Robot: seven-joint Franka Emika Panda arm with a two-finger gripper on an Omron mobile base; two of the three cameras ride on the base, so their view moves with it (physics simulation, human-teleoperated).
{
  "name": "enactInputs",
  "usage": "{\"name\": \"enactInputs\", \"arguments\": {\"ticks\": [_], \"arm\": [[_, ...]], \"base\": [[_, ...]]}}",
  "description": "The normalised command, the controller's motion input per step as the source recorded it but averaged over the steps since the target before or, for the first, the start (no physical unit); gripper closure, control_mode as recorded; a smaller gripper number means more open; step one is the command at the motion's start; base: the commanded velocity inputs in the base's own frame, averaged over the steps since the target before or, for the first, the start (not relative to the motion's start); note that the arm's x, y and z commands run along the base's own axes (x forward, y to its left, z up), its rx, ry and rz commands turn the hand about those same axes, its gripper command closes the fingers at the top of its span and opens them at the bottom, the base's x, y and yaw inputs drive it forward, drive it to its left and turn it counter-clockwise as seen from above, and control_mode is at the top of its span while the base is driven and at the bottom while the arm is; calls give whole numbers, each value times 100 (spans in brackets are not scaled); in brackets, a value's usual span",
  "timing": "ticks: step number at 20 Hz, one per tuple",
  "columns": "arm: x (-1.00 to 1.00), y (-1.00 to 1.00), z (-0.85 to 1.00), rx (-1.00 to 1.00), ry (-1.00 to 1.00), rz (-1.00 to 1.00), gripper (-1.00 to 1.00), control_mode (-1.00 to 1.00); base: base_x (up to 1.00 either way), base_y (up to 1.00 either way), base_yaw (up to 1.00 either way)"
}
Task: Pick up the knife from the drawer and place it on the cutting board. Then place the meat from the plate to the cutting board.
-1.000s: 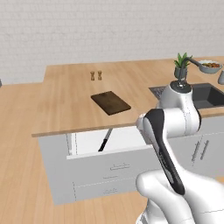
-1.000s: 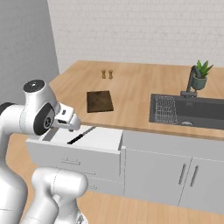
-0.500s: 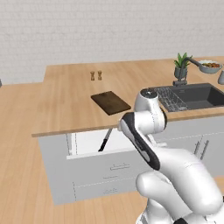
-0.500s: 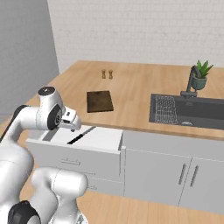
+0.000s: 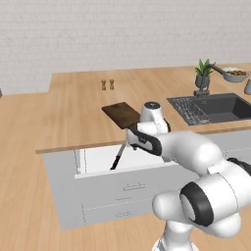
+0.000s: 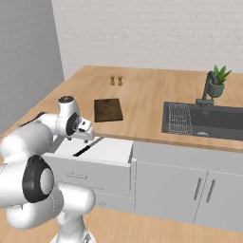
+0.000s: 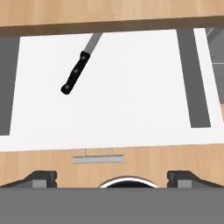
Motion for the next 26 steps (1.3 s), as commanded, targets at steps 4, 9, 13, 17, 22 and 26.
{"name": "enactInputs", "arguments": {"ticks": [4,9,13,17,22,26], "arm": [[25,0,-50,0,0,2,-100,-100],[29,0,-44,0,0,1,-100,-100],[20,0,-35,0,1,1,-100,-100],[6,0,-42,0,1,1,-100,-100],[13,0,-36,0,0,1,-100,-100],[2,0,-20,0,8,0,-100,-100]], "base": [[0,0,0],[0,0,0],[0,0,0],[0,0,0],[0,0,0],[0,0,0]]}}
